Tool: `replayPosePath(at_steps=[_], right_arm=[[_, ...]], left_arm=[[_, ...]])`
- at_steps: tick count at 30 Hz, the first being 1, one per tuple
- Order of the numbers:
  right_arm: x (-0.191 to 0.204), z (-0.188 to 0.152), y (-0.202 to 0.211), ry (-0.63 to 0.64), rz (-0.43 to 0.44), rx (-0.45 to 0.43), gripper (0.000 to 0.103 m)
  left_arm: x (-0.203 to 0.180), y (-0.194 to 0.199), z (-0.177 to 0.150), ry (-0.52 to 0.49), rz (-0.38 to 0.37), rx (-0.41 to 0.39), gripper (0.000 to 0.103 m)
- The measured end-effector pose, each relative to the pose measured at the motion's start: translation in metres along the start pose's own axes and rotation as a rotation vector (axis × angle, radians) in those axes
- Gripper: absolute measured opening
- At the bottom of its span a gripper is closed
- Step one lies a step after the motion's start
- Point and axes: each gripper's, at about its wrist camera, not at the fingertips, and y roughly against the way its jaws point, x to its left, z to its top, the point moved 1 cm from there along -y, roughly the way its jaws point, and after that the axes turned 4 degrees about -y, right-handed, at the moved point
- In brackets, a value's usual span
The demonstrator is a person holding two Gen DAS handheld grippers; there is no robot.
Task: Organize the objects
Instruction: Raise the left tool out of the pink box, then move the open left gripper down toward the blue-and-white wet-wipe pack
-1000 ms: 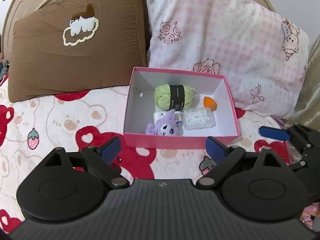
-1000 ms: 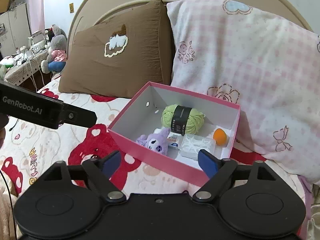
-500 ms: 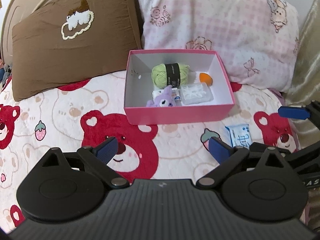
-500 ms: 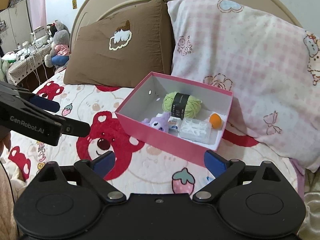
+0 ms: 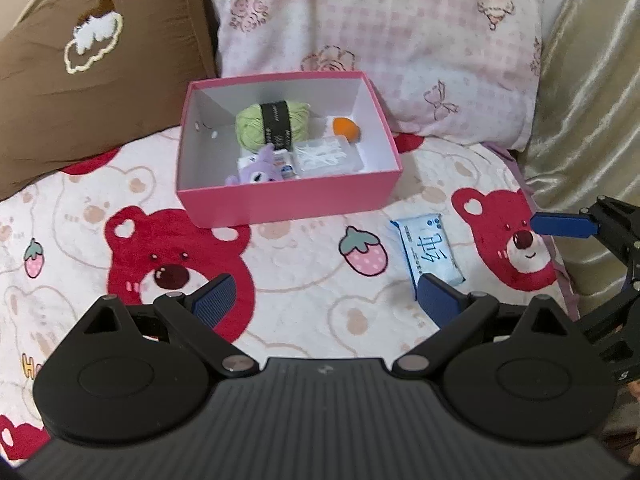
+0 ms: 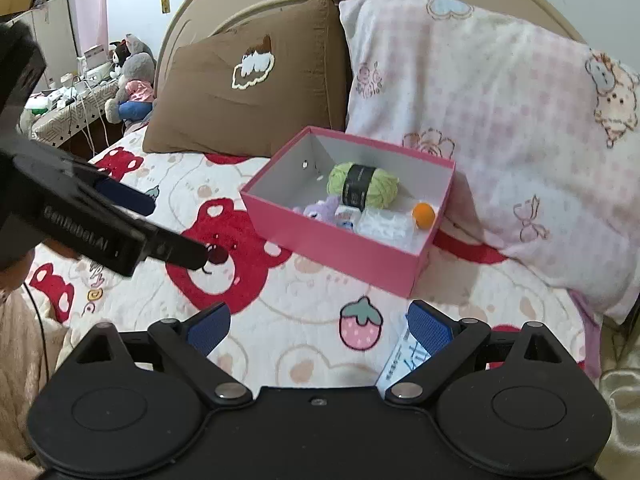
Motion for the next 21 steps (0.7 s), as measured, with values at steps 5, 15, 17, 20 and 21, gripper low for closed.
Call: replayPosePath(at_steps=[5,15,17,20,21], right_arm=[[-0.013,-0.019,-0.006,0.005,-0.007,-0.034,0.097],[-0.026,-0.053,-0.035,0.046,-0.019,-0.046,0.097],[-0.027,-0.058,-0.041,0.054,-0.026,-0.045,0.097],[-0.032,-0.064,-0.05,0.048,-0.019,-0.042,0.097],[-0.034,-0.067,-0.054,0.049,-0.01,-0.046,0.097]], left_arm=[[-0.003,-0.023,0.0,0.088,-0.064,0.0,0.098],[-0.012,-0.062,-0.011,0.131,-0.106,-0.024,0.098],[-0.014,-0.072,-0.013,0.156,-0.1,-0.013,0.098],[-0.018,-0.09,-0.016,0.175,-0.102,-0.001,0.098],[-0.019,-0.096,-0.018,0.179,-0.105,0.001,0.098]])
